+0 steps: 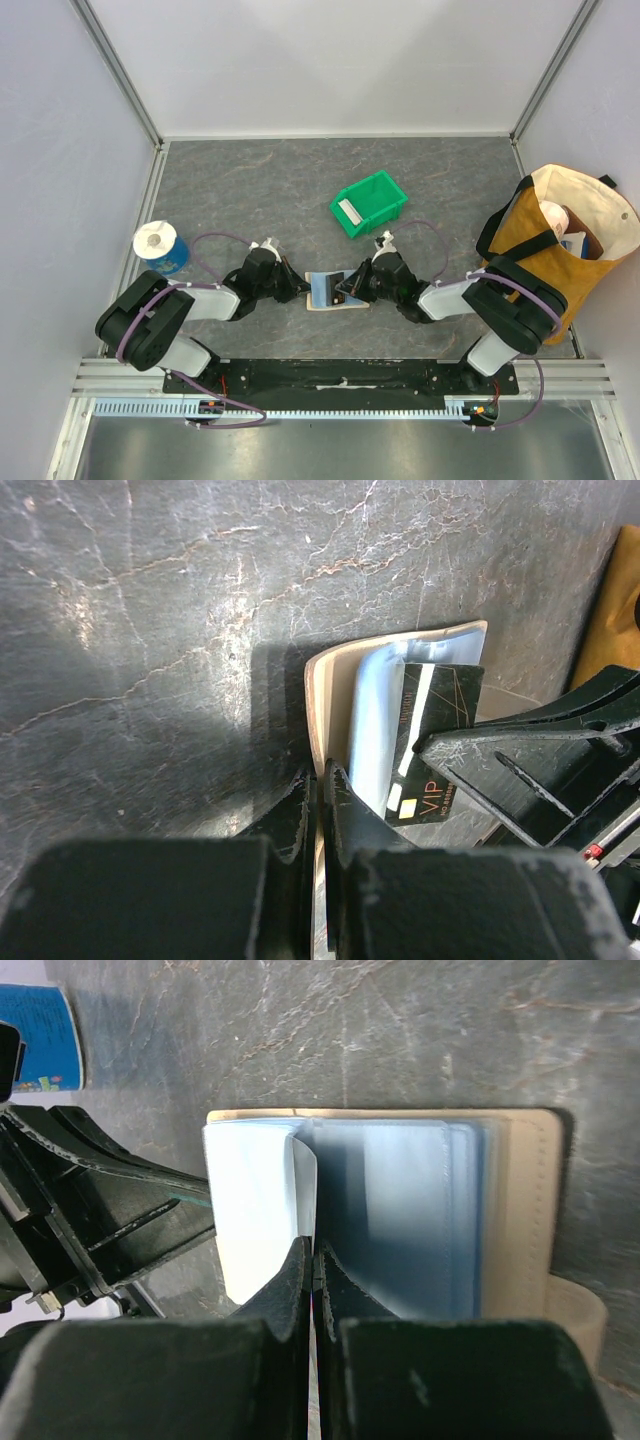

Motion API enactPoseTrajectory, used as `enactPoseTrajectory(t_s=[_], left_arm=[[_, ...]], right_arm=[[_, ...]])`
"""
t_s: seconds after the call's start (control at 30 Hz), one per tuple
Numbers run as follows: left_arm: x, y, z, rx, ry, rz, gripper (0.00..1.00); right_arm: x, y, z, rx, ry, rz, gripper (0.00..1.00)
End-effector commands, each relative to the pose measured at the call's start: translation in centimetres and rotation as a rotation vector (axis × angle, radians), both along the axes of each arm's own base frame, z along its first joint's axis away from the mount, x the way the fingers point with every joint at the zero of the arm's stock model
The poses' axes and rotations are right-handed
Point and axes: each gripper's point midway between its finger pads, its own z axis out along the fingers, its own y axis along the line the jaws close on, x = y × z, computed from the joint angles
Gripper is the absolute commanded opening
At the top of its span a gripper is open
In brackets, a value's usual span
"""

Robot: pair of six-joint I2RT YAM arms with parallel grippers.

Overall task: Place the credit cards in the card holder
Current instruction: Insert the credit card into the card holder.

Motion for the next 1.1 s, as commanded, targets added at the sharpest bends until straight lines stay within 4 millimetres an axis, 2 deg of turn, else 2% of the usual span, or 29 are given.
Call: enactPoseTrajectory(t_s=[0.0, 0.2, 0.27, 0.37, 0.5, 0.57, 0.8, 1.0, 1.07], left_arm=[[-2.2, 2.4, -4.0, 0.124, 0.112, 0.034, 0.02], [-2.2, 2.4, -4.2, 0.124, 0.116, 0.033, 0.02], [-2.2, 2.4, -4.2, 0.125, 0.113, 0.033, 0.02], [-2.3, 2.4, -4.2, 0.126, 0.116, 0.027, 0.02], [-2.5, 2.4, -4.1, 0.129, 0.123, 0.018, 0.02], [-2.5, 2.4, -4.1, 0.132, 0.121, 0.012, 0.02], [-2.2, 2.0, -3.7, 0.137, 0.121, -0.009, 0.02], [-1.9, 1.6, -3.5, 0.133, 0.115, -0.026, 0.02], [-1.9, 1.5, -3.5, 0.131, 0.12, -0.031, 0.02]], right_arm=[[-2.3, 0.7, -2.5, -0.041, 0.086, 0.093, 0.0], [-2.3, 2.2, -1.7, -0.026, 0.066, 0.137, 0.01], [-2.4, 2.1, -2.1, -0.07, 0.078, 0.146, 0.06], [-1.6, 0.3, -2.5, -0.167, 0.052, 0.088, 0.28], [-0.1, -1.6, -0.8, -0.293, -0.025, 0.048, 0.54], [0.1, -1.9, -0.6, -0.328, -0.036, 0.047, 0.59], [0.2, -1.0, -1.1, -0.353, -0.01, 0.094, 0.59], [0.0, 1.5, -0.2, -0.264, -0.01, 0.173, 0.54], [0.0, 2.3, 0.3, -0.228, -0.029, 0.19, 0.48]])
